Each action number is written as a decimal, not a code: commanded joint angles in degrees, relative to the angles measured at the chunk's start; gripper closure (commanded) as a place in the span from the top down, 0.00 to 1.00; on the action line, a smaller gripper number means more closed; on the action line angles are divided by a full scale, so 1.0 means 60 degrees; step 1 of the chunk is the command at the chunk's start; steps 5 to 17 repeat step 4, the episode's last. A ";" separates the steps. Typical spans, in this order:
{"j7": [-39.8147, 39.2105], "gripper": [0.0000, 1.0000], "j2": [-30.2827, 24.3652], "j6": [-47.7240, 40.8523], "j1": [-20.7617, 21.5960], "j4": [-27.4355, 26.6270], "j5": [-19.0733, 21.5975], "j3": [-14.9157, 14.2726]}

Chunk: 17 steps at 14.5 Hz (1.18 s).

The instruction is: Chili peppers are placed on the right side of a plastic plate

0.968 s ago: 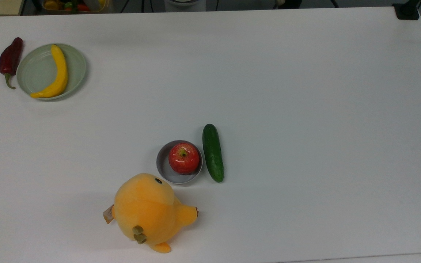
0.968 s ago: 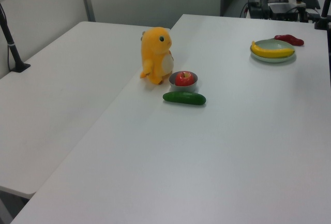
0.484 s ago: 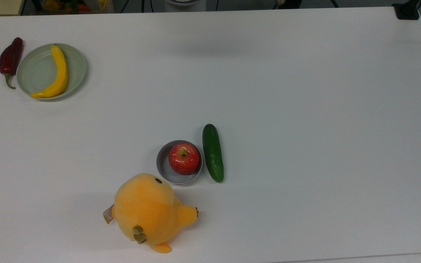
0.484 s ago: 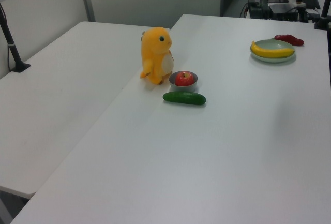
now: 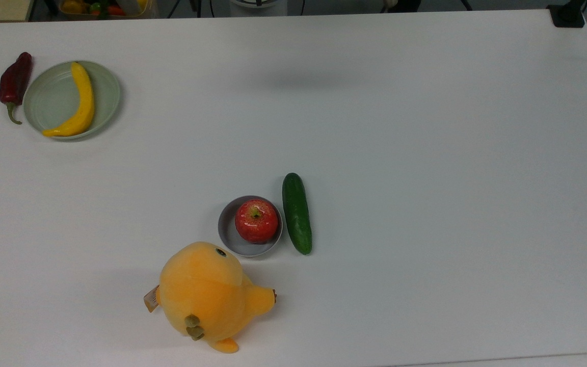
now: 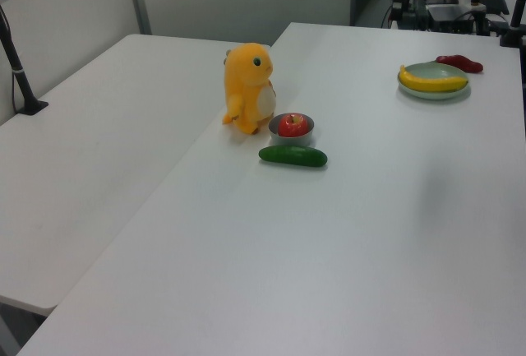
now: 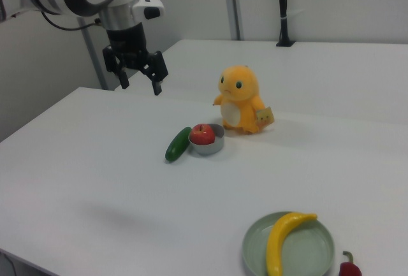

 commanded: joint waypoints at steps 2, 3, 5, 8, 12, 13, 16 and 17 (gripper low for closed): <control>-0.0978 1.00 -0.0026 0.0408 0.0117 -0.0318 -0.0250 -0.0356; -0.0905 1.00 -0.0026 0.0364 0.0117 -0.0274 -0.0250 -0.0342; -0.0890 1.00 -0.0026 0.0334 0.0131 -0.0274 -0.0250 -0.0327; -0.0890 1.00 -0.0026 0.0334 0.0131 -0.0274 -0.0250 -0.0327; -0.0890 1.00 -0.0026 0.0334 0.0131 -0.0274 -0.0250 -0.0327; -0.0890 1.00 -0.0026 0.0334 0.0131 -0.0274 -0.0250 -0.0327; -0.0890 1.00 -0.0026 0.0334 0.0131 -0.0274 -0.0250 -0.0327; -0.0890 1.00 -0.0026 0.0334 0.0131 -0.0274 -0.0250 -0.0327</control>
